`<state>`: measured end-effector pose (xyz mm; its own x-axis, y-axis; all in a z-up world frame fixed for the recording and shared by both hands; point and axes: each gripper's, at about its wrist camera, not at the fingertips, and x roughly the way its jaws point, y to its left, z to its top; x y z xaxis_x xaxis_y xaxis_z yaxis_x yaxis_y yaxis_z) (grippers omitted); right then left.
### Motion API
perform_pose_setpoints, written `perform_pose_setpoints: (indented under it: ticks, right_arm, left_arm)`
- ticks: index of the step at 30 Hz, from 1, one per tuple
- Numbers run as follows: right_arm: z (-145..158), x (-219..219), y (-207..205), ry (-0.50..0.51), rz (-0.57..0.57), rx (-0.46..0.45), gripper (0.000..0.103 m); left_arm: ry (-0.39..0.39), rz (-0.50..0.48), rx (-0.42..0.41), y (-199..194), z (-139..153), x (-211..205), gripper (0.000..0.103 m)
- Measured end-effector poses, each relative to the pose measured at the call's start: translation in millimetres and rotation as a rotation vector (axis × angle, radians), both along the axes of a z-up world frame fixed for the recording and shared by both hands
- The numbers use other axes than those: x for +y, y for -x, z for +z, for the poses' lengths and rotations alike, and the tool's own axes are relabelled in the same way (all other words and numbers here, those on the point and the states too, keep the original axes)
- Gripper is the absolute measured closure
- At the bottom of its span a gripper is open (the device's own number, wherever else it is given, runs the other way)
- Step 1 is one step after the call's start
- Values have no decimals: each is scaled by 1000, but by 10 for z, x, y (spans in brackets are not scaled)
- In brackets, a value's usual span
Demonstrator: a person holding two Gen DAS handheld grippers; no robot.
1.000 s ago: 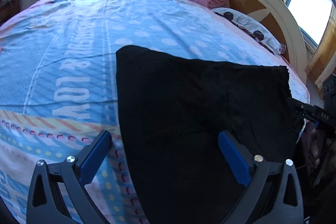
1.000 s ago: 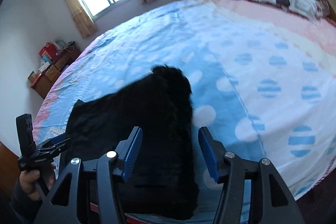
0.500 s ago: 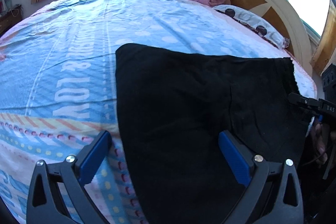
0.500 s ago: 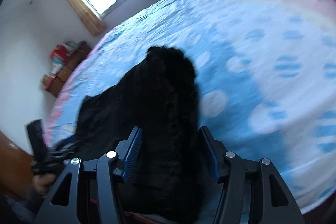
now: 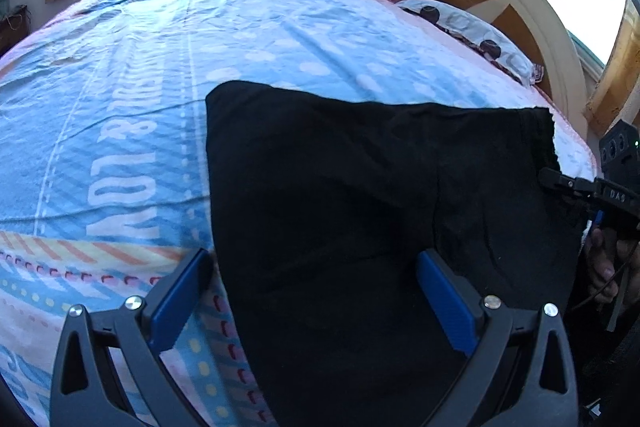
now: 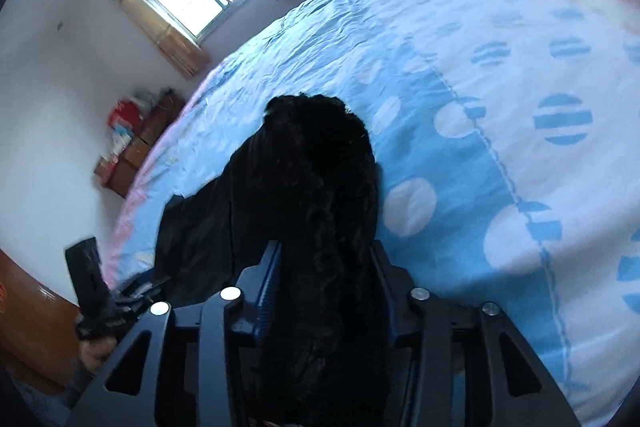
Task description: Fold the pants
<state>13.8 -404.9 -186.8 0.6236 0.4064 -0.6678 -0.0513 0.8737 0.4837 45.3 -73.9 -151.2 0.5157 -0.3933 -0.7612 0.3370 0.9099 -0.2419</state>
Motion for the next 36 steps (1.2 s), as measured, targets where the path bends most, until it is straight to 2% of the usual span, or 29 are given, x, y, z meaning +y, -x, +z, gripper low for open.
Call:
perform_pose_setpoints:
  ticks: [4, 7, 8, 9, 10, 11, 13, 17, 19, 23, 26, 32, 36]
  right_arm:
    - [28, 61, 52, -7, 21, -15, 61]
    - [-33, 103, 12, 17, 19, -10, 61]
    - [-36, 108, 3, 21, 18, -10, 64]
    - [-19, 118, 15, 20, 19, -13, 67]
    - [14, 129, 36, 18, 22, -21, 68]
    - [35, 145, 54, 18, 25, -27, 71]
    - [103, 197, 115, 18, 41, -54, 73]
    - [165, 306, 161, 51, 53, -82, 75]
    - [216, 330, 191, 51, 48, -92, 76]
    - [494, 524, 326, 97, 94, -170, 77]
    - [675, 667, 326, 119, 127, -195, 77]
    - [892, 1009, -20, 123, 221, -204, 77]
    - [1048, 1453, -438, 104, 317, -210, 77]
  left_arm:
    - [42, -14, 8, 4, -1, 80, 0]
    - [4, -5, -19, 25, -9, -23, 1]
    - [4, -3, -24, 29, -1, -37, 5]
    - [14, -2, -30, 39, 18, -39, 12]
    - [10, 3, -35, 45, 37, -31, 28]
    - [12, 6, -39, 52, 59, -6, 51]
    - [61, 2, -25, 42, 68, 87, 73]
    - [137, 6, -12, 52, 60, 203, 87]
    - [144, 2, -41, 101, 120, 191, 90]
    - [166, -2, -90, 208, 263, 221, 91]
    - [185, 5, -116, 255, 373, 302, 91]
    - [154, 78, -190, 279, 609, 724, 91]
    - [102, 139, -228, 217, 721, 1097, 91]
